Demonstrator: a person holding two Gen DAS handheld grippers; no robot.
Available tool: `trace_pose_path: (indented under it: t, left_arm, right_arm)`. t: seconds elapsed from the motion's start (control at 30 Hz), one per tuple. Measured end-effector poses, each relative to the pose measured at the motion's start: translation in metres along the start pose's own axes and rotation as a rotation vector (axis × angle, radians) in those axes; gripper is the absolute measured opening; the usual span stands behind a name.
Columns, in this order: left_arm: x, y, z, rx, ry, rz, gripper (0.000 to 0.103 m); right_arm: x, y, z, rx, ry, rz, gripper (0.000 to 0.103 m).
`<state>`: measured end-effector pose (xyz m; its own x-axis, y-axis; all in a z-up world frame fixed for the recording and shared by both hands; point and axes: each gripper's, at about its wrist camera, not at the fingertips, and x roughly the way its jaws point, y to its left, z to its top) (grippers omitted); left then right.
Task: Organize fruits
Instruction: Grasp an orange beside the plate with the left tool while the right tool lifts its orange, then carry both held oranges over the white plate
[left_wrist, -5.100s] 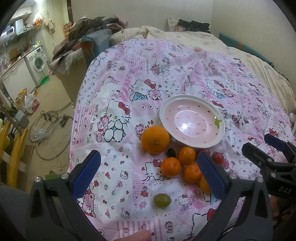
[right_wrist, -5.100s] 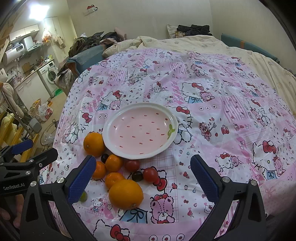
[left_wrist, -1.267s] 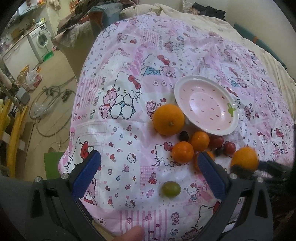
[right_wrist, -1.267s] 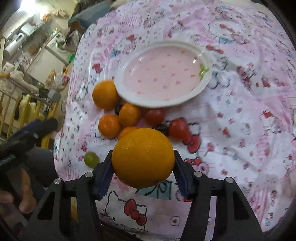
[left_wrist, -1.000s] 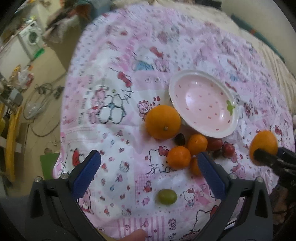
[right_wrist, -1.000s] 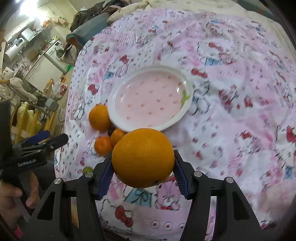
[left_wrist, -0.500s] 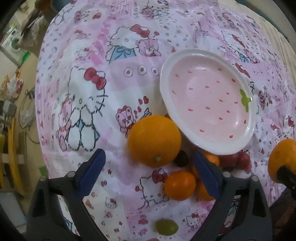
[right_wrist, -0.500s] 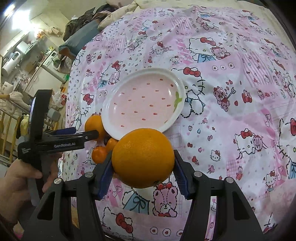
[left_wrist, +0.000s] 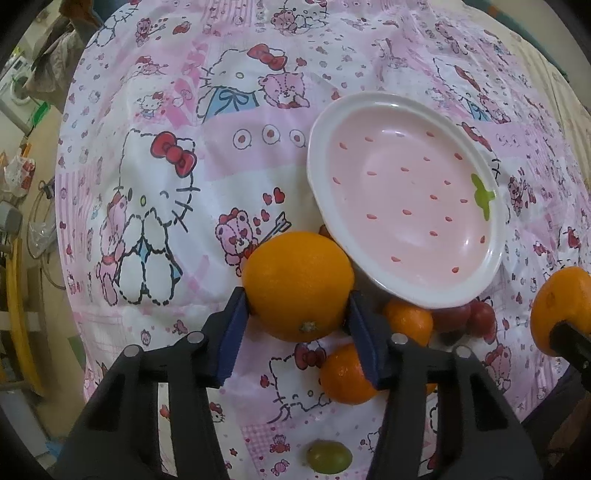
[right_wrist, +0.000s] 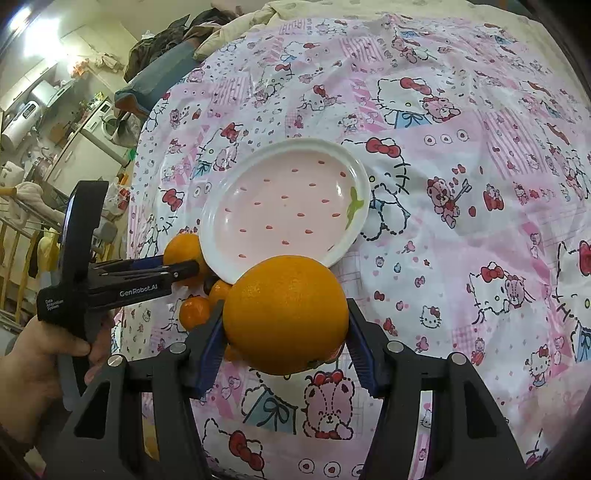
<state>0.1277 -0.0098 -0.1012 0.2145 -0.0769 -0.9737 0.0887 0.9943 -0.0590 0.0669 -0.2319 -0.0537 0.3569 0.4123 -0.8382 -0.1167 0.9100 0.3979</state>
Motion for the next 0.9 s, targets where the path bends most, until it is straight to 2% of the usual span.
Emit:
trace_pose_path:
  t: [0.23, 0.43, 0.63, 0.73, 0.9]
  left_arm:
    - [-0.020, 0.012, -0.022, -0.032, -0.011, -0.029, 0.049]
    - [-0.056, 0.010, -0.027, 0.006, -0.105, -0.034, 0.049]
    - [-0.080, 0.003, -0.014, 0.029, -0.159, -0.081, 0.049]
    - [-0.085, -0.006, -0.002, 0.054, -0.178, -0.079, 0.049]
    - [-0.077, -0.014, 0.018, 0.074, -0.162, -0.077, 0.049]
  right_arm:
    - [-0.008, -0.004, 0.000, 0.021, -0.023, -0.003, 0.062]
    - [-0.018, -0.012, 0.006, 0.051, -0.049, 0.000, 0.062]
    - [-0.024, -0.019, 0.025, 0.051, -0.075, -0.002, 0.062]
    - [-0.022, -0.024, 0.036, 0.061, -0.073, 0.002, 0.062]
    - [-0.014, -0.035, 0.058, 0.085, -0.066, 0.017, 0.062]
